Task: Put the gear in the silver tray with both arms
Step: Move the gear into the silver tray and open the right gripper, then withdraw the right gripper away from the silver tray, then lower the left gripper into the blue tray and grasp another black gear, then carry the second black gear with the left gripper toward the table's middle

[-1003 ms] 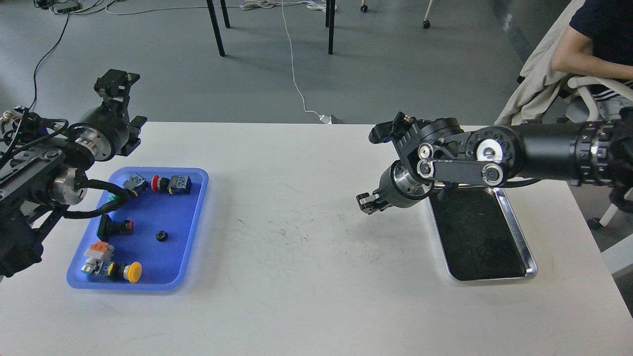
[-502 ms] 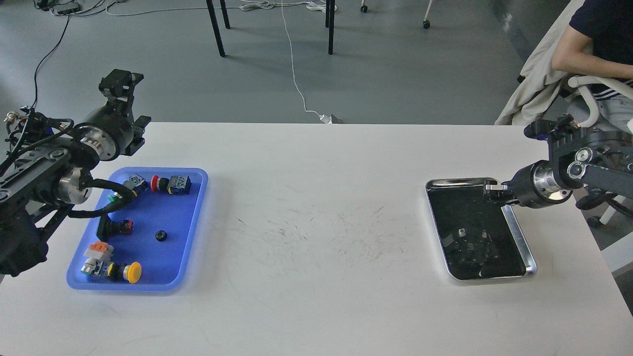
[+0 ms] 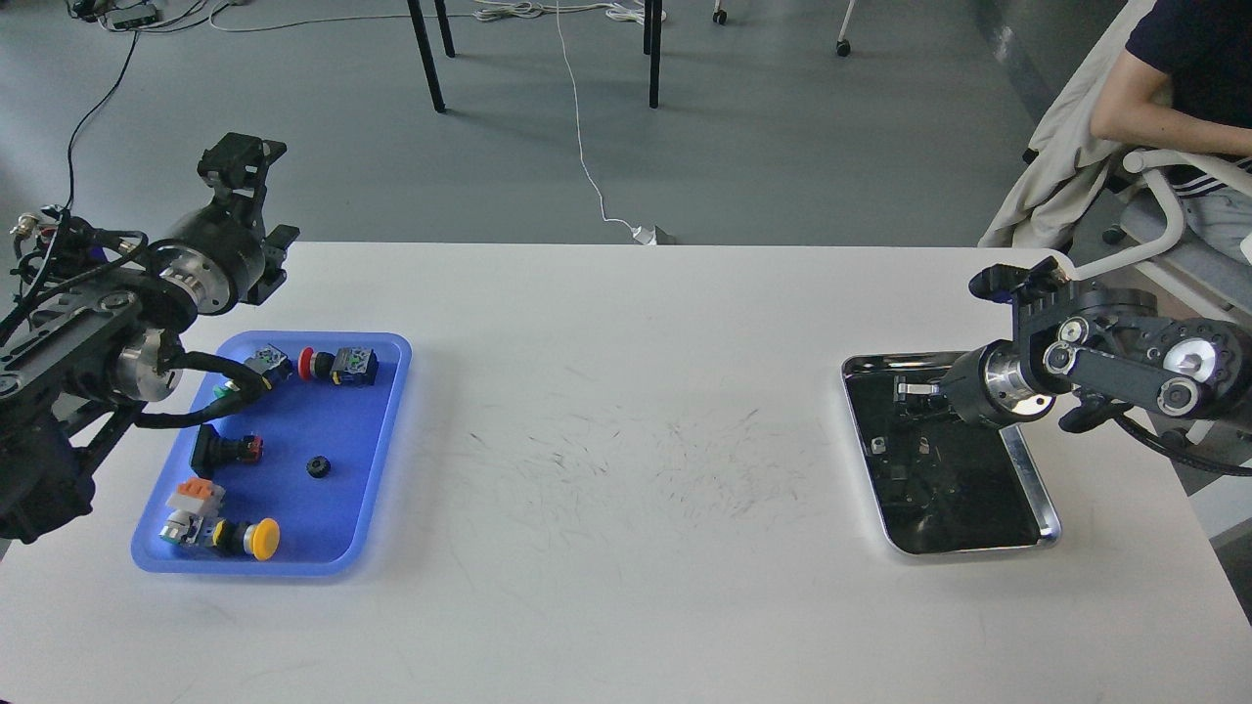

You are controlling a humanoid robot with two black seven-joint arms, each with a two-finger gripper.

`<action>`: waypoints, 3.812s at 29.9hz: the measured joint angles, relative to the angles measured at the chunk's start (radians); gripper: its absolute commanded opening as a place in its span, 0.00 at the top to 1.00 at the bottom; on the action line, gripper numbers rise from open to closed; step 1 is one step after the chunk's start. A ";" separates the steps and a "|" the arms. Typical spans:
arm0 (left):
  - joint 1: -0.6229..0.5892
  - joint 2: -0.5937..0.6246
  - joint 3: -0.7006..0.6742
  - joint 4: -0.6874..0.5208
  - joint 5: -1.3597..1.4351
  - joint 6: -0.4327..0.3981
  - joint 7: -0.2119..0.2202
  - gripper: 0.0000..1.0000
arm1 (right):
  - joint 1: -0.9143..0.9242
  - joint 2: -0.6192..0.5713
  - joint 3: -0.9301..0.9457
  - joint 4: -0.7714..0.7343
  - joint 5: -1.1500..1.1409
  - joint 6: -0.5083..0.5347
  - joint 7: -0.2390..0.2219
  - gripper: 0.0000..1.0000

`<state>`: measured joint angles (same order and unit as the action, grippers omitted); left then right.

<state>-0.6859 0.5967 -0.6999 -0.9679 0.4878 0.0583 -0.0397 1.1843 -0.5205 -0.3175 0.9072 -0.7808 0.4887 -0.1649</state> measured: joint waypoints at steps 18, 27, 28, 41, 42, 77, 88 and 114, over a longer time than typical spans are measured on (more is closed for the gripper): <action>-0.006 0.013 -0.001 -0.016 0.038 -0.004 0.012 0.02 | 0.131 -0.200 0.461 0.094 0.103 0.000 -0.007 0.01; 0.012 0.239 0.051 -0.339 0.104 -0.033 0.026 0.02 | 0.033 -0.326 0.773 0.049 0.924 0.000 0.017 0.01; 0.012 0.274 0.062 -0.384 0.110 -0.037 0.027 0.02 | 0.005 -0.335 0.777 0.034 1.032 0.000 0.028 0.01; 0.019 0.598 0.335 -0.729 0.685 -0.113 0.005 0.02 | -0.542 -0.178 0.868 -0.098 1.474 0.000 0.185 0.01; 0.020 0.585 0.364 -0.715 0.759 -0.103 0.000 0.02 | -0.562 -0.149 0.882 -0.110 1.474 0.000 0.185 0.01; 0.219 0.315 0.531 -0.258 1.330 0.140 -0.138 0.46 | -0.595 -0.087 0.867 -0.136 1.368 0.000 0.183 0.01; 0.228 0.292 0.531 -0.214 1.329 0.157 -0.149 0.94 | -0.594 -0.087 0.868 -0.134 1.368 0.000 0.185 0.01; -0.169 -0.078 0.459 -0.648 1.179 -0.091 0.136 0.94 | -0.523 -0.228 0.882 -0.186 1.365 0.000 0.179 0.01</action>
<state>-0.8548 0.5185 -0.2409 -1.6158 1.6667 -0.0328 0.0960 0.6613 -0.7481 0.5645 0.7208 0.5843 0.4888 0.0138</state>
